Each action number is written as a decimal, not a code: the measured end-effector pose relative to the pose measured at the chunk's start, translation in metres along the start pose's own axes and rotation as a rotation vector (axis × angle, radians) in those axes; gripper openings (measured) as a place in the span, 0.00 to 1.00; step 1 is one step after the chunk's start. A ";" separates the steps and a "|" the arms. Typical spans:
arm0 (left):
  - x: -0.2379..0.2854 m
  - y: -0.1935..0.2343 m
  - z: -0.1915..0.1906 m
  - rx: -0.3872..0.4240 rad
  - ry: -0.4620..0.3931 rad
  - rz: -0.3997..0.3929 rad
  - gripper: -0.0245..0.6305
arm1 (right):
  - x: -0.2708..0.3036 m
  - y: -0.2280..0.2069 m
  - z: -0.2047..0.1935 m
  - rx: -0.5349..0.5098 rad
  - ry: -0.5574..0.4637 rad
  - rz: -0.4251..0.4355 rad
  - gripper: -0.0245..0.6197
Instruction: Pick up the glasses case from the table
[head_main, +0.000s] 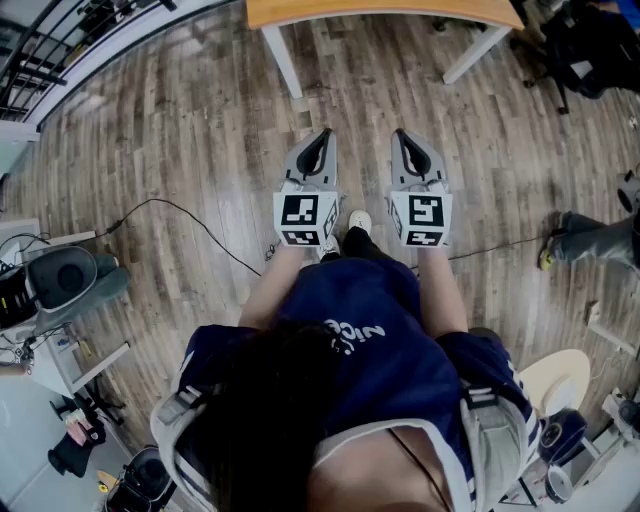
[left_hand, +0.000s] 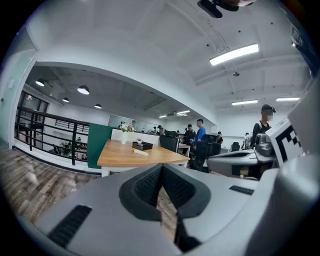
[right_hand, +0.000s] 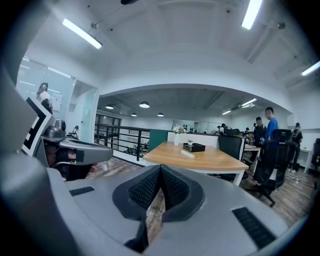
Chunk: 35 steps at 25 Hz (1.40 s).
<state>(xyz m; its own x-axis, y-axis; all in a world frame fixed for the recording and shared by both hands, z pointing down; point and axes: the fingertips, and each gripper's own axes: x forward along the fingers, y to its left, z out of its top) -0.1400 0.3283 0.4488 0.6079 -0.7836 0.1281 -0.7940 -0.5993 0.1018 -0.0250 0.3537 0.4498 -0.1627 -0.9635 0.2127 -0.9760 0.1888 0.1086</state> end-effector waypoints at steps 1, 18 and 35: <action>-0.003 0.000 -0.003 -0.004 0.004 0.001 0.04 | -0.003 0.001 -0.002 0.001 0.003 -0.003 0.05; -0.015 -0.028 -0.018 -0.064 0.015 -0.116 0.38 | -0.018 0.001 -0.029 0.100 0.030 0.106 0.51; 0.034 -0.036 -0.015 0.011 0.038 -0.070 0.56 | 0.022 -0.054 -0.030 0.060 0.029 0.159 0.61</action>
<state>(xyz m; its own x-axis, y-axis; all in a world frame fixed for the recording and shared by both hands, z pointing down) -0.0907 0.3258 0.4639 0.6617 -0.7330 0.1581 -0.7492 -0.6546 0.1010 0.0285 0.3279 0.4783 -0.3128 -0.9162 0.2504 -0.9452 0.3262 0.0131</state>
